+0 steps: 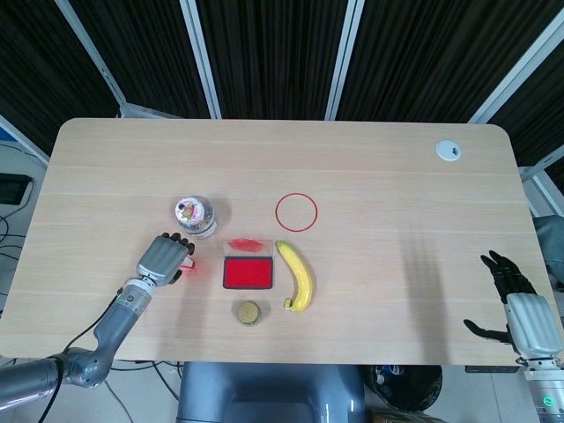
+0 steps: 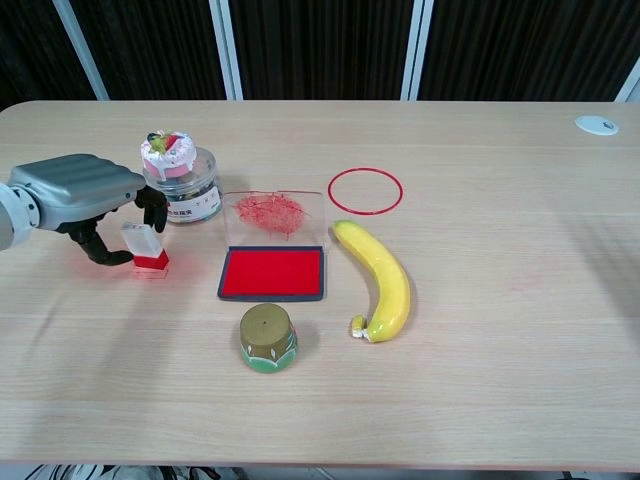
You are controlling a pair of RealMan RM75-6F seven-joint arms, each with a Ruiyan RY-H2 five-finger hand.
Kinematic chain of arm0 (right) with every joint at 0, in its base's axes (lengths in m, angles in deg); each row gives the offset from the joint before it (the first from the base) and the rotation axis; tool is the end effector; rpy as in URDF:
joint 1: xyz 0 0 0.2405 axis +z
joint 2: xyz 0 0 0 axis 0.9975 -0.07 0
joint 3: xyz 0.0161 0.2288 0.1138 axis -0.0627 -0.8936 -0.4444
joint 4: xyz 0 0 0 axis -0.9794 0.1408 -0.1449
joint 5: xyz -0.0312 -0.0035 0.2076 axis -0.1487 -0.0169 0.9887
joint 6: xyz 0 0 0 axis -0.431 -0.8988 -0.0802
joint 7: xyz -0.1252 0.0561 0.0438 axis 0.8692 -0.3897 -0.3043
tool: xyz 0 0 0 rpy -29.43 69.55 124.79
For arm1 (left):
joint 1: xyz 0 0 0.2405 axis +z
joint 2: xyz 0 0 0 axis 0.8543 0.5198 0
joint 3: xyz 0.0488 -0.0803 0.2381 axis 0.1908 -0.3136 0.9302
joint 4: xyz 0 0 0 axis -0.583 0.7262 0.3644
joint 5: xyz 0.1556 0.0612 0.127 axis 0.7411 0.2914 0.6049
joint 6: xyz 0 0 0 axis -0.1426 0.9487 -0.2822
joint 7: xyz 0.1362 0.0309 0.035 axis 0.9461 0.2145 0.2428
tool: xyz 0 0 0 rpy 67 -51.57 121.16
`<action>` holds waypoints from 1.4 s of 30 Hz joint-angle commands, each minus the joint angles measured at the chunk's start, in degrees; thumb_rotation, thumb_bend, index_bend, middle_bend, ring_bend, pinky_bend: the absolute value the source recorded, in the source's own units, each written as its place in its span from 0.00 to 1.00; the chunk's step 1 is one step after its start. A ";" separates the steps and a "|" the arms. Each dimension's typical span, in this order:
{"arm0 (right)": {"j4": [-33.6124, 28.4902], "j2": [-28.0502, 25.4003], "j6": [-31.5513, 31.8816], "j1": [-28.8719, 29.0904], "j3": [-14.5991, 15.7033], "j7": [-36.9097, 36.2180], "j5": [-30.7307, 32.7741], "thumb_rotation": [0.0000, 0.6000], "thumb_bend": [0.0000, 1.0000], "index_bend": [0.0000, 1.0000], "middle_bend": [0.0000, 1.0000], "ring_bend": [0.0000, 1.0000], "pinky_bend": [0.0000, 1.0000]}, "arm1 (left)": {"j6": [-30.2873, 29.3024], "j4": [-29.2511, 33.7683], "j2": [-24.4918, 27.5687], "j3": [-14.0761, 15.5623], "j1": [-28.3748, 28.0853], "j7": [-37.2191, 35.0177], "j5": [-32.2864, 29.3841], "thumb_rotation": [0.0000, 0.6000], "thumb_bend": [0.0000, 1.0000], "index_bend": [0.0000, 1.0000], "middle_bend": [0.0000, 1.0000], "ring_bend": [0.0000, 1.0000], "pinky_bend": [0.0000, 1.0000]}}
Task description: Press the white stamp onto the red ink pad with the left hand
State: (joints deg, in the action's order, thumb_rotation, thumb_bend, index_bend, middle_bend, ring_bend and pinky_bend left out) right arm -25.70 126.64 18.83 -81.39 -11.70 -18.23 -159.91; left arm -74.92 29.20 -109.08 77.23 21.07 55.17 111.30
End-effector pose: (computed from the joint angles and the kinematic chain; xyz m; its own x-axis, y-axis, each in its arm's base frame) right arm -0.3153 -0.1782 0.1615 0.2263 -0.0390 0.9733 -0.9739 -0.0271 0.2253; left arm -0.2084 0.3225 -0.0233 0.7287 0.2738 0.6277 0.6788 -0.4105 -0.6089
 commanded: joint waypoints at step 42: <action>-0.25 -0.04 0.01 -0.10 0.05 -0.11 0.00 1.00 0.08 0.00 0.00 0.00 0.18 | -0.82 -1.91 -0.30 2.78 -1.22 -3.26 1.32 1.00 0.40 0.51 0.49 0.33 0.43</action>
State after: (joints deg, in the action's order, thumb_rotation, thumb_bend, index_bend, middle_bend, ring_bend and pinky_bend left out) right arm -25.94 126.59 18.83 -81.49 -11.65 -18.34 -159.91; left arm -75.74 27.28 -109.39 80.01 19.86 51.93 112.61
